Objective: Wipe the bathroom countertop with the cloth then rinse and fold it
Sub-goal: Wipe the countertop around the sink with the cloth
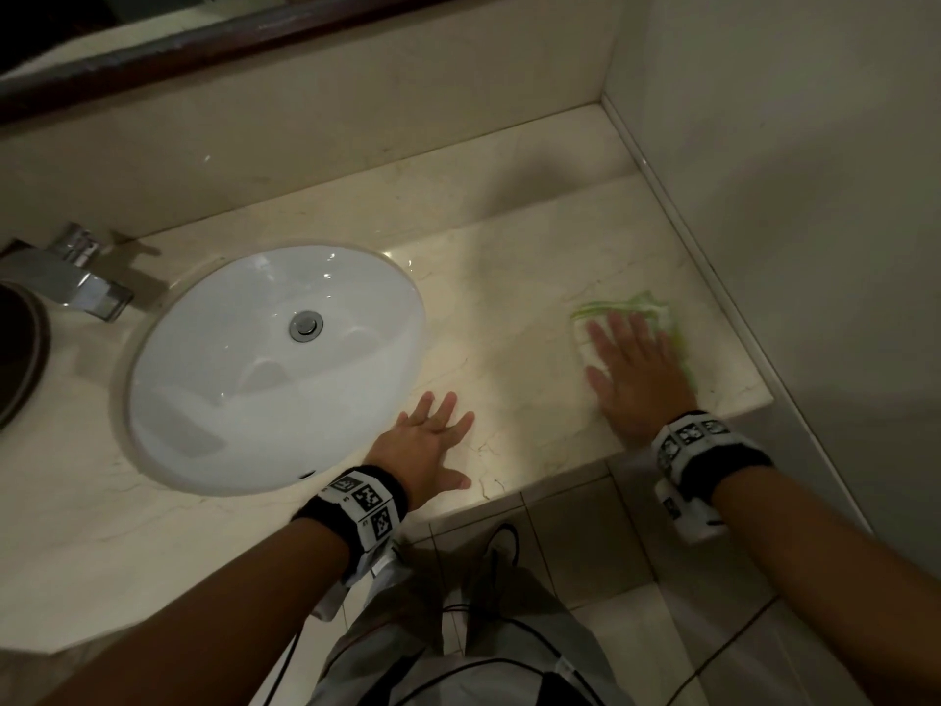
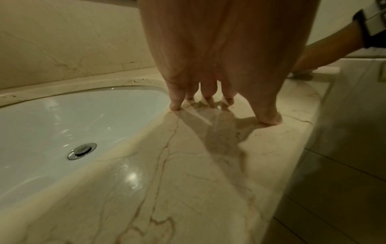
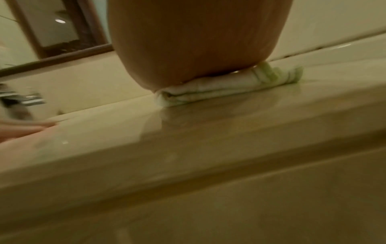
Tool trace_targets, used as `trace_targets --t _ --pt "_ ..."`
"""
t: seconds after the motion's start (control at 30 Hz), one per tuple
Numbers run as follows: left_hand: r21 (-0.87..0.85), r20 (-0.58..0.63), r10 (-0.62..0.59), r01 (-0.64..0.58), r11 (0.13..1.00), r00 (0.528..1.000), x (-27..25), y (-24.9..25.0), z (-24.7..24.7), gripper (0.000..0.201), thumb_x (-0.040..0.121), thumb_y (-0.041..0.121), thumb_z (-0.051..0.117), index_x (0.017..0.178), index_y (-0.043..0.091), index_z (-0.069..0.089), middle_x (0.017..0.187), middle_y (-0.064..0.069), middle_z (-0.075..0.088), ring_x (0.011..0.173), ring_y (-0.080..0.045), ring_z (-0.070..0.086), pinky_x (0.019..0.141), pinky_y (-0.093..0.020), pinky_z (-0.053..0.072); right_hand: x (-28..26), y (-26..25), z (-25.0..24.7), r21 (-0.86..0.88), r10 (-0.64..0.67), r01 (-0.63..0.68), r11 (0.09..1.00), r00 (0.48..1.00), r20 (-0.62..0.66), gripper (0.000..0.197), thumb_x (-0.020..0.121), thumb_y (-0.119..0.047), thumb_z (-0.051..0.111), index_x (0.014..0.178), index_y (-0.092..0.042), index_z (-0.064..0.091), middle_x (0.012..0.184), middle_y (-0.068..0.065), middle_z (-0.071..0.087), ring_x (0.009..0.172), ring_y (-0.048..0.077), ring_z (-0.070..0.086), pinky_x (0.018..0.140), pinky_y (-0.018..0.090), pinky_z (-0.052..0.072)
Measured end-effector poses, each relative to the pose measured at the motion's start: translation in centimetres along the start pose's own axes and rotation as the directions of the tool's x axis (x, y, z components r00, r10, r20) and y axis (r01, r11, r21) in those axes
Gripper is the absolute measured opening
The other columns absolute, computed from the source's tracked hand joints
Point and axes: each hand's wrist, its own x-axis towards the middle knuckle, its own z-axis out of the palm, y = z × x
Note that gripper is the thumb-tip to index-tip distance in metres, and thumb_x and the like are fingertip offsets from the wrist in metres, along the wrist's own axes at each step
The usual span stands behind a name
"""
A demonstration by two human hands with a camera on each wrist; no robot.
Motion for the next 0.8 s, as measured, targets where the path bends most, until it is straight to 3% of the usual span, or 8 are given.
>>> trace_targets --t 0.17,0.4,0.5,0.67,0.8 --pt "0.009 0.004 0.006 -0.006 1.000 1.000 0.1 -0.1 0.1 0.085 0.091 0.063 0.044 0.153 0.034 -0.005 0.160 0.004 -0.020 0.147 -0.023 -0.017 0.120 -0.041 0.007 0.9 4.4 -1.2 0.019 0.205 -0.206 0.978 0.977 0.055 0.065 0.096 -0.055 0.013 0.155 -0.029 0.001 0.163 0.004 -0.004 0.149 0.030 -0.005 0.119 0.050 -0.001" --pt "0.013 -0.003 0.017 -0.017 1.000 1.000 0.1 -0.2 0.1 0.084 0.091 0.063 0.044 0.153 0.033 -0.004 0.160 0.002 -0.018 0.147 -0.025 -0.016 0.119 -0.042 0.008 1.6 0.5 -0.5 0.087 0.311 -0.318 0.944 0.947 0.082 0.065 0.099 -0.050 0.020 0.155 -0.026 -0.003 0.162 0.007 -0.013 0.147 0.032 -0.014 0.118 0.054 -0.006" --pt "0.007 -0.026 0.028 -0.028 1.000 0.999 0.1 -0.3 0.2 0.086 0.089 0.064 0.046 0.153 0.033 -0.002 0.161 0.002 -0.015 0.148 -0.025 -0.013 0.119 -0.044 0.009 1.4 -3.5 -0.2 0.070 0.214 -0.220 0.973 0.973 0.089 0.067 0.096 -0.051 0.015 0.155 -0.024 -0.002 0.162 0.010 -0.011 0.147 0.036 -0.014 0.117 0.055 -0.007" --pt "-0.002 -0.050 0.046 -0.046 0.999 0.998 0.3 -0.7 0.6 0.087 0.088 0.065 0.046 0.153 0.034 -0.003 0.161 0.004 -0.015 0.148 -0.023 -0.013 0.119 -0.042 0.010 -0.5 -12.7 1.1 0.041 -0.084 0.082 0.996 0.995 0.045 0.064 0.098 -0.047 0.019 0.155 -0.025 0.003 0.163 0.009 -0.004 0.148 0.034 -0.010 0.117 0.058 0.001" --pt "0.036 -0.068 0.076 -0.073 0.997 0.995 -0.1 -0.8 0.7 0.086 0.091 0.063 0.043 0.153 0.031 -0.007 0.160 0.001 -0.018 0.147 -0.025 -0.014 0.118 -0.043 0.011 -0.7 -13.6 1.5 0.035 -0.151 0.150 0.988 0.988 0.041 0.061 0.099 -0.045 0.024 0.155 -0.025 0.011 0.163 0.008 0.005 0.149 0.033 0.000 0.118 0.056 0.005"
